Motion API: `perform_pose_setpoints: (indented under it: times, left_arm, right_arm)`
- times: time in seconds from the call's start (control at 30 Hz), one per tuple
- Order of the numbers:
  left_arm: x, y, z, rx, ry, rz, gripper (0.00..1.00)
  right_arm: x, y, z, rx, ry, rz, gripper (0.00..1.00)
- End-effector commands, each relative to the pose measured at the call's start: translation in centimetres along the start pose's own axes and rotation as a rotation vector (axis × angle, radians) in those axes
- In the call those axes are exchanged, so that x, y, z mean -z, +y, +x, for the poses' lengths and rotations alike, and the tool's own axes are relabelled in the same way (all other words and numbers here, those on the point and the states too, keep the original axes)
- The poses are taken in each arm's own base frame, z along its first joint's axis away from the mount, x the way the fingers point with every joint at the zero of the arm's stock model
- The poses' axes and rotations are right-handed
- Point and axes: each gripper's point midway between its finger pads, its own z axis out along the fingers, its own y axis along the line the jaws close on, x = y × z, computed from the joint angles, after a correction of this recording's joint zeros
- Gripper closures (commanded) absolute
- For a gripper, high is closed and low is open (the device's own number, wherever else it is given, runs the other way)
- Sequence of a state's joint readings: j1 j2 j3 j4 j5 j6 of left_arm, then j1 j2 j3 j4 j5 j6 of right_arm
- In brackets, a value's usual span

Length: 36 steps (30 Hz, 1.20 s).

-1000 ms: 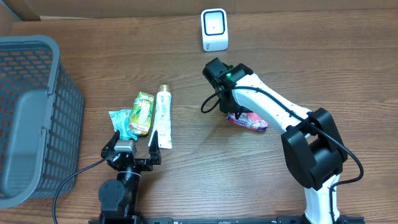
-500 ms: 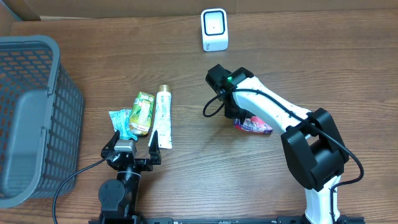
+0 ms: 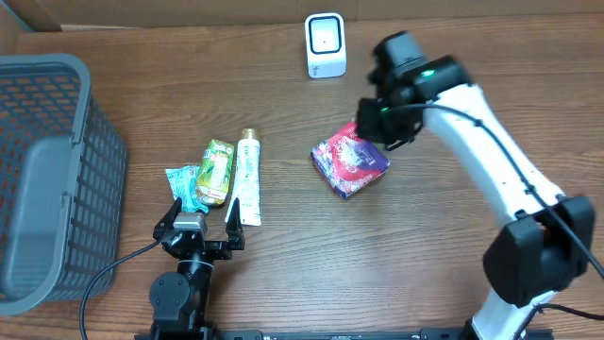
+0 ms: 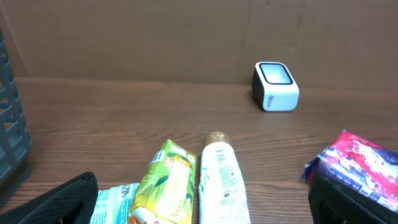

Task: Scan the item barcode

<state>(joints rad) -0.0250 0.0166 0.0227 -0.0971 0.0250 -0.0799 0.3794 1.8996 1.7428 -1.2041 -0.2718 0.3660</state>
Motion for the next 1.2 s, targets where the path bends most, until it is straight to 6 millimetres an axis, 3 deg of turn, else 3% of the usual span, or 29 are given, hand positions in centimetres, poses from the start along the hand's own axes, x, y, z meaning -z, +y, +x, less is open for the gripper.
perform_pose_setpoints:
  times: [0.0,0.03,0.13,0.27,0.53,0.9,1.17]
  left_arm:
    - [0.0,0.3,0.1,0.018,-0.008,-0.014,0.0]
    - [0.0,0.3,0.1,0.018,-0.007,-0.014,0.01]
    - [0.0,0.3,0.1,0.018,-0.007,-0.014,0.0]
    - [0.0,0.3,0.1,0.018,-0.007,-0.014,0.0]
    - [0.0,0.3,0.1,0.018,-0.007,-0.014,0.0]
    - [0.0,0.3,0.1,0.018,-0.007,-0.013,0.0]
    - [0.0,0.3,0.1,0.018,-0.007,-0.014,0.0]
  right_arm:
    - [0.8,0.4,0.0,0.026,0.03,-0.113,0.96]
    - [0.7,0.1,-0.1,0.02,0.029,-0.107,0.93]
    - [0.1,-0.6,0.2,0.024,0.027,-0.057,0.46]
    - [-1.5,-0.7,0.4,0.078,0.013,0.057,0.31]
    - [-6.7,0.4,1.0,0.201,0.003,0.233,0.32]
    - [-11.0,0.8,2.8,0.423,0.009,0.448,0.32]
    - [-14.6,-0.9,3.8,0.439,0.073,0.522,0.38]
